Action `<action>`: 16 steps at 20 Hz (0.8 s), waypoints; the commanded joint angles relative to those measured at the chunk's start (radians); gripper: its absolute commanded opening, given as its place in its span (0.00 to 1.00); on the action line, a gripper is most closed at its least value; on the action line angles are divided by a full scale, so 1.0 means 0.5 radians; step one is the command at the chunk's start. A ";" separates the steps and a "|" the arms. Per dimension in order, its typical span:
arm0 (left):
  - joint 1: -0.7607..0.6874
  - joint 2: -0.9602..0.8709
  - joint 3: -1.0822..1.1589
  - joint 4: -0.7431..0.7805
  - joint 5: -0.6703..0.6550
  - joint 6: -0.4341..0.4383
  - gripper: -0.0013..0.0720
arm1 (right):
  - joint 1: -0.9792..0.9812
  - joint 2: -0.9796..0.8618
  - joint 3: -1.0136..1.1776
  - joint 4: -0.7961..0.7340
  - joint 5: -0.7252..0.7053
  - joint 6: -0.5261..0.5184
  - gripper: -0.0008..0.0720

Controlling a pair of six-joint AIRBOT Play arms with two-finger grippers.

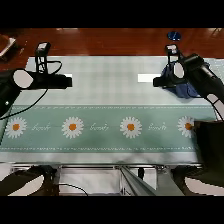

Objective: Fold the shirts.

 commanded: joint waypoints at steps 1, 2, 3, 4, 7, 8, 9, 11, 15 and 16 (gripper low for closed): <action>0.003 -0.056 0.000 0.002 0.413 0.000 0.51 | -0.084 -0.015 0.000 -0.656 -0.578 0.127 0.58; 0.005 -0.088 0.000 0.002 0.479 -0.007 0.71 | -0.182 -0.037 0.003 -0.833 -0.723 0.345 0.58; 0.005 -0.116 0.000 0.002 0.517 -0.005 0.71 | -0.307 -0.078 0.031 -0.896 -0.790 0.587 0.58; 0.005 -0.141 0.000 0.002 0.529 -0.005 0.71 | -0.460 -0.143 0.091 -0.848 -0.814 0.758 0.58; 0.004 -0.208 0.000 0.002 0.535 -0.005 0.71 | -0.819 -0.403 0.342 -0.356 -0.813 0.548 0.58; 0.004 -0.229 0.000 0.002 0.540 -0.005 0.71 | -0.904 -0.507 0.441 -0.108 -0.780 0.373 0.58; 0.004 -0.253 0.000 0.002 0.550 -0.005 0.71 | -0.969 -0.607 0.533 0.096 -0.723 0.239 0.58; 0.004 -0.291 0.000 0.002 0.549 -0.005 0.71 | -1.058 -0.816 0.702 0.370 -0.513 0.037 0.58; 0.003 -0.325 0.000 0.001 0.548 -0.007 0.71 | -1.090 -1.044 0.798 0.466 -0.097 -0.172 0.58; 0.003 -0.324 0.000 0.001 0.543 -0.007 0.71 | -1.086 -1.067 0.798 0.490 -0.053 -0.186 0.58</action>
